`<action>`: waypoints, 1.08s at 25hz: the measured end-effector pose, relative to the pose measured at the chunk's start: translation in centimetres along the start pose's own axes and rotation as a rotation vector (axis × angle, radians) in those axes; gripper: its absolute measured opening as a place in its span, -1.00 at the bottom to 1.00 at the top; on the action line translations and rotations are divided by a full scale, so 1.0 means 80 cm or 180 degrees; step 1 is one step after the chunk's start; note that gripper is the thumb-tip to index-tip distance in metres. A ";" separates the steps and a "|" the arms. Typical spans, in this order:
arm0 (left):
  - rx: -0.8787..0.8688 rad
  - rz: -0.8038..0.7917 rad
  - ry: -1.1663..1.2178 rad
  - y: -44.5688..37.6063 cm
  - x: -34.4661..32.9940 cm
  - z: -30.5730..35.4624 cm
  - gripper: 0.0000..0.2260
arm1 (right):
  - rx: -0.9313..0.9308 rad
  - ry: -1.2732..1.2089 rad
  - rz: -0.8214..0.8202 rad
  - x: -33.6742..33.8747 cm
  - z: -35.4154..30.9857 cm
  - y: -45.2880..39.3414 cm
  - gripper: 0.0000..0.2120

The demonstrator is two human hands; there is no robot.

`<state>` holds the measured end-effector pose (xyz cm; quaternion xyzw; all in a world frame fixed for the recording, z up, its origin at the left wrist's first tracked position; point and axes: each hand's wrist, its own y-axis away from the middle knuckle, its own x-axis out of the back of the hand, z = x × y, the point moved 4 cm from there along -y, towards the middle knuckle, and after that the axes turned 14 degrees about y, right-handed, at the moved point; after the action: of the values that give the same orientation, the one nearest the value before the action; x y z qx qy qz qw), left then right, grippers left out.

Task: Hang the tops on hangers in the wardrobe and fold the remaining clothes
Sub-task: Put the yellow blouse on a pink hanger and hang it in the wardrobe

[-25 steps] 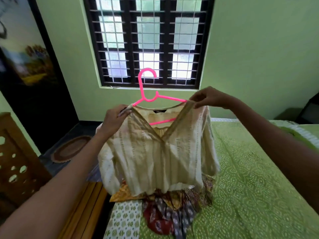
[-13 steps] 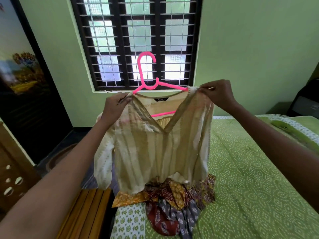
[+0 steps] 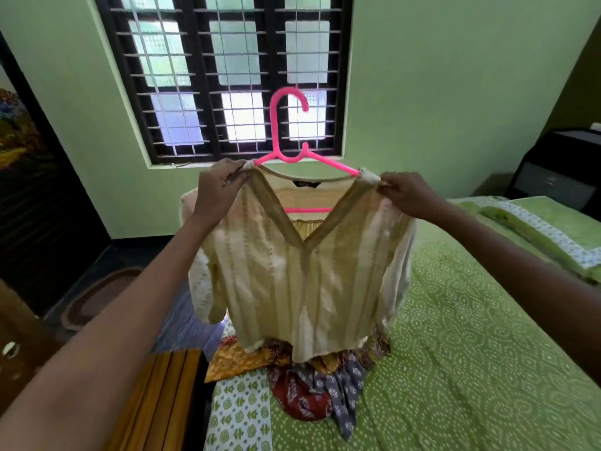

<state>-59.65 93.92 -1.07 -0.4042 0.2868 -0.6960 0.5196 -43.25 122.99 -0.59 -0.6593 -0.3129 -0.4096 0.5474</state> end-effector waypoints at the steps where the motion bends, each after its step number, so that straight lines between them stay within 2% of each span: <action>1: 0.0089 -0.0075 0.0001 0.008 -0.009 -0.006 -0.80 | -0.0066 0.0002 -0.0198 -0.011 0.005 0.010 -0.88; 6: 0.0217 -0.0297 0.0134 0.004 -0.057 0.003 -0.81 | -0.0464 0.0103 -0.0126 0.032 0.040 0.035 -0.84; 7: 0.0100 -0.0248 0.0180 -0.004 -0.067 0.016 -0.82 | -0.0547 0.0167 0.0053 0.050 0.044 0.043 -0.84; 9: -0.0241 -0.0050 0.0217 -0.018 -0.091 0.034 -0.84 | -0.0750 0.0350 0.0909 0.079 0.059 0.068 -0.86; 10: -0.0350 -0.0039 0.0189 -0.021 -0.107 0.039 -0.85 | -0.0807 0.0463 0.1154 0.083 0.066 0.081 -0.89; 11: -0.0364 -0.0139 0.0177 -0.019 -0.124 0.038 -0.85 | -0.0831 0.0580 0.1043 0.076 0.074 0.093 -0.88; 13: -0.0274 -0.0591 0.0110 0.002 -0.162 0.031 -0.77 | -0.0979 0.0579 0.0305 0.047 0.096 0.124 -0.80; 14: -0.0218 -0.0820 0.0104 0.015 -0.182 0.030 -0.76 | -0.1102 0.0565 0.0183 0.040 0.114 0.140 -0.80; 17: -0.0179 -0.1030 0.0177 0.033 -0.229 0.056 -0.81 | -0.1247 0.0651 0.0121 0.054 0.156 0.191 -0.80; 20: -0.0054 -0.1210 0.0401 0.042 -0.274 0.094 -0.81 | -0.1216 0.0608 -0.0180 0.068 0.193 0.233 -0.79; 24: 0.0054 -0.1162 0.0691 0.054 -0.352 0.163 -0.88 | -0.1373 0.0621 -0.0126 0.121 0.261 0.304 -0.85; 27: 0.0114 -0.1168 0.0878 0.064 -0.425 0.226 -0.87 | -0.1568 0.0657 -0.0067 0.163 0.320 0.367 -0.79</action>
<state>-37.04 125.25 -5.04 -0.3412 0.2644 -0.8325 0.3473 -6.78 141.54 -4.45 -0.7241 -0.1531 -0.5441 0.3952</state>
